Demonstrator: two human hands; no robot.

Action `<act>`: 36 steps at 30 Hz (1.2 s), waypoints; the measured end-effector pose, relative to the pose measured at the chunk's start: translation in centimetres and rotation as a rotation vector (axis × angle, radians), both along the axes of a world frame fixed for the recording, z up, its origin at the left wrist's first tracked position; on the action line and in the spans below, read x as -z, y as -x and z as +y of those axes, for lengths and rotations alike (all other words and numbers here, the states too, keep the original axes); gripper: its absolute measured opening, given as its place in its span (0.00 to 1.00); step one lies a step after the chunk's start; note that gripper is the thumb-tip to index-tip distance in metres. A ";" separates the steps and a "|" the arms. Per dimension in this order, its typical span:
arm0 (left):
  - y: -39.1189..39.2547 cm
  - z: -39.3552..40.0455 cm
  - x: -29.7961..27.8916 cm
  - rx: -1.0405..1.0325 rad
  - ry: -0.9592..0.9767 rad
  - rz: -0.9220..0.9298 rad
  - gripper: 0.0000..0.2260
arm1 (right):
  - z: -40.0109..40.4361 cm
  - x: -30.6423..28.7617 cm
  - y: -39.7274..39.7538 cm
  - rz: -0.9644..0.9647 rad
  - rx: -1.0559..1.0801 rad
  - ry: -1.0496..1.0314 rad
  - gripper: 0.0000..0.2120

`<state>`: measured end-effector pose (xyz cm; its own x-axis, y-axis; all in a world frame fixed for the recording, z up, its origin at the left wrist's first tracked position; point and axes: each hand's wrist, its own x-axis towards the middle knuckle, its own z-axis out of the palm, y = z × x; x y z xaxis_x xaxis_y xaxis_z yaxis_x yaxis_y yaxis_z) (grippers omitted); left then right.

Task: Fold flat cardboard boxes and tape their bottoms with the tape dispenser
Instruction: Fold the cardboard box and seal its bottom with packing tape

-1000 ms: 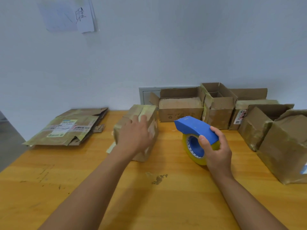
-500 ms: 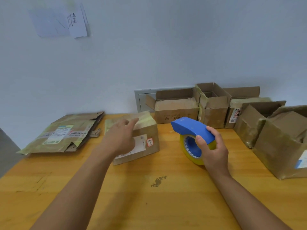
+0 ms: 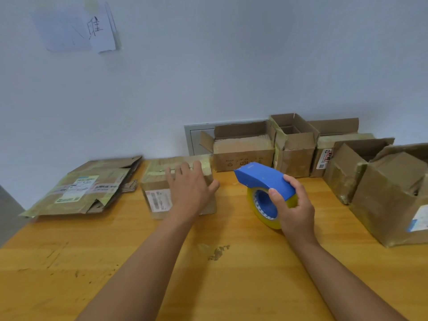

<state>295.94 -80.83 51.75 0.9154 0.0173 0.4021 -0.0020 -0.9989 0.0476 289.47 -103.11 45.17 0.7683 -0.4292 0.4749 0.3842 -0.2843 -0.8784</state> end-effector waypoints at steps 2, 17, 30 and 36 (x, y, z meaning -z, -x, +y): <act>0.5 1.1 0.1 0.121 0.085 -0.049 0.22 | 0.0 0.0 0.0 -0.006 0.005 0.002 0.24; 3.4 7.7 -0.9 0.588 0.503 0.209 0.16 | 0.1 -0.1 0.2 0.003 -0.004 -0.007 0.23; 2.6 7.4 0.7 0.626 0.568 0.061 0.14 | 0.1 -0.2 0.2 -0.002 -0.018 0.004 0.23; 3.4 8.0 1.0 0.608 0.649 0.183 0.17 | 0.3 -0.2 0.3 0.005 -0.028 -0.010 0.22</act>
